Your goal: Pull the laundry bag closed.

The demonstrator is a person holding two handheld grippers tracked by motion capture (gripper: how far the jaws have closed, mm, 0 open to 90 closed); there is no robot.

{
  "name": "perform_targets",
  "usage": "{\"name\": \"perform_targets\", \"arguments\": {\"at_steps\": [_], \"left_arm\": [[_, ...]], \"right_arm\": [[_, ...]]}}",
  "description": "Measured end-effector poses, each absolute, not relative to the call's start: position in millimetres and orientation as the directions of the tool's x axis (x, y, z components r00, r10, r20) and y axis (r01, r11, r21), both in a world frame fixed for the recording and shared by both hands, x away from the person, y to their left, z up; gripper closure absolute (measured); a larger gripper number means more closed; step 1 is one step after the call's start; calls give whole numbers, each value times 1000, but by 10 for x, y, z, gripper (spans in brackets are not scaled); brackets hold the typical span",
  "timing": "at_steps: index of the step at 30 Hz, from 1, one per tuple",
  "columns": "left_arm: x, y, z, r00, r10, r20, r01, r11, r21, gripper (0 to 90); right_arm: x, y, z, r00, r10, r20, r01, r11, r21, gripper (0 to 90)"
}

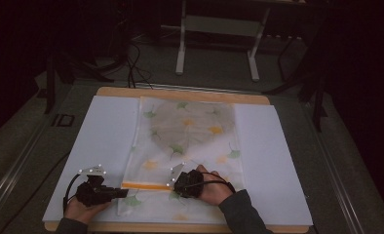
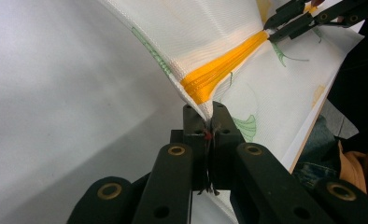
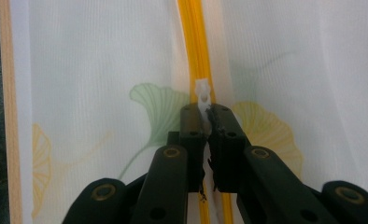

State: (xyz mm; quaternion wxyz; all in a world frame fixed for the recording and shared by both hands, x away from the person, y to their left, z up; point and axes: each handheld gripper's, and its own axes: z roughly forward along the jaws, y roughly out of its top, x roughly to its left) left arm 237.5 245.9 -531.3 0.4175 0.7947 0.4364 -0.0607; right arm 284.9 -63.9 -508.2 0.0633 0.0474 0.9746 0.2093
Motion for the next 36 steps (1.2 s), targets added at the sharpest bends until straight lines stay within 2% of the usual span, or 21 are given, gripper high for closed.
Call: {"name": "perform_targets", "arguments": {"at_steps": [36], "left_arm": [[2374,2462,-5317,611,642,-464,746,-271,608,882]], "right_arm": [[2843,-909,-5071,-984,145,-102,93,911,401,846]]}}
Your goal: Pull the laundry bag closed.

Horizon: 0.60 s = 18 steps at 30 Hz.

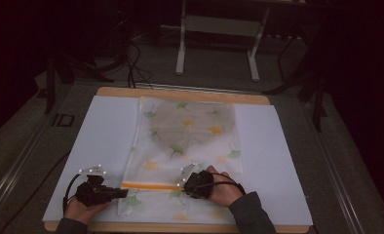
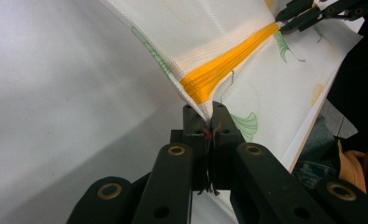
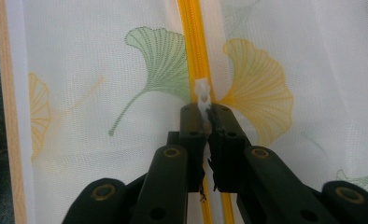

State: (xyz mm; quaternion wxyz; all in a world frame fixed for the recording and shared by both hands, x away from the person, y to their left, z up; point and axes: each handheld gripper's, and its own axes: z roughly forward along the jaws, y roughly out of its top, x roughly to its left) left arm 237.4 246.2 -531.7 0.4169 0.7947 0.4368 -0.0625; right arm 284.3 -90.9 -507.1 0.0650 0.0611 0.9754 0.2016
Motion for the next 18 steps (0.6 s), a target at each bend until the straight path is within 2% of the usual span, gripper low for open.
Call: {"name": "perform_targets", "arguments": {"at_steps": [18], "left_arm": [[2375,2469,-5317,611,643,-462,746,-272,608,882]], "right_arm": [[2852,-1072,-5069,-981,163,-101,112,916,384,847]]}}
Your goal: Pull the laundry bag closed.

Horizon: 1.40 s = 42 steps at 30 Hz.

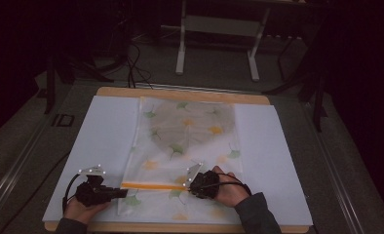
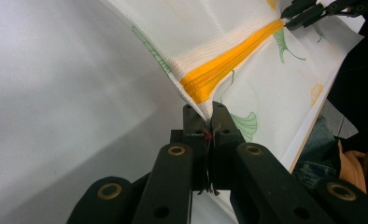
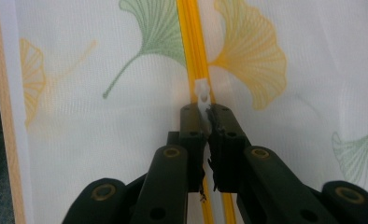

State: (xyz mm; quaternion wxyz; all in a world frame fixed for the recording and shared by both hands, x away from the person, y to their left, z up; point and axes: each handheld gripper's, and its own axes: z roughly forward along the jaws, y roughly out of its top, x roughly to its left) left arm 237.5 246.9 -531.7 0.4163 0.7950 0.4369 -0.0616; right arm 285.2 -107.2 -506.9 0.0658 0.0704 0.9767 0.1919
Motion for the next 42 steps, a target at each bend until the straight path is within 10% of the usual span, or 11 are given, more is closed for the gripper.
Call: {"name": "perform_targets", "arguments": {"at_steps": [42], "left_arm": [[2379,2480,-5319,610,644,-462,745,-270,610,882]], "right_arm": [[2856,-1352,-5042,-976,194,-101,145,922,360,848]]}}
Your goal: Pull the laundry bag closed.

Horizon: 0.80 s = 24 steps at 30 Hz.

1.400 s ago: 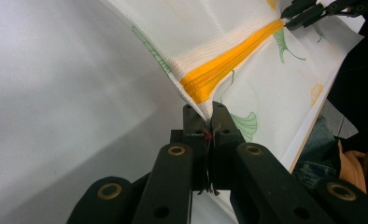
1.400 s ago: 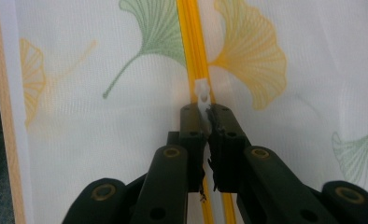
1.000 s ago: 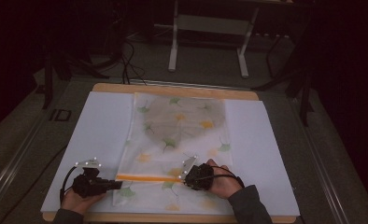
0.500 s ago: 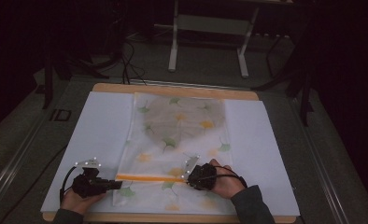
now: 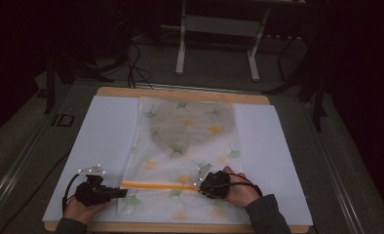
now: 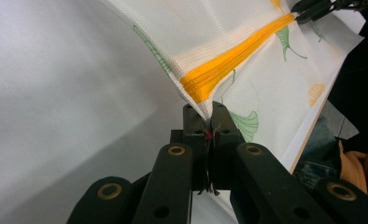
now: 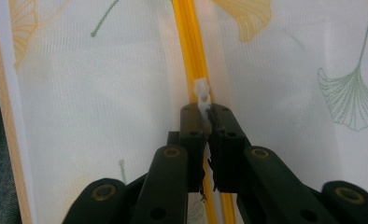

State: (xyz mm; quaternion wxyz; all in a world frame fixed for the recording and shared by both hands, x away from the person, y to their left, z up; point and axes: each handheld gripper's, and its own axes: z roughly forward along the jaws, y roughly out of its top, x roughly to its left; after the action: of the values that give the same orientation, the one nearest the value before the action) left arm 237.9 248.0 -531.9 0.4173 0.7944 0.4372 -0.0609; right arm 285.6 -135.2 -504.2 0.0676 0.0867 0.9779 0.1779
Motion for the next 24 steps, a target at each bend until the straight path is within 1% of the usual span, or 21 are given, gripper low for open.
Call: {"name": "perform_targets", "arguments": {"at_steps": [24], "left_arm": [[2377,2492,-5316,604,648,-464,749,-263,608,882]], "right_arm": [[2872,-1541,-5010,-969,225,-98,177,918,356,848]]}}
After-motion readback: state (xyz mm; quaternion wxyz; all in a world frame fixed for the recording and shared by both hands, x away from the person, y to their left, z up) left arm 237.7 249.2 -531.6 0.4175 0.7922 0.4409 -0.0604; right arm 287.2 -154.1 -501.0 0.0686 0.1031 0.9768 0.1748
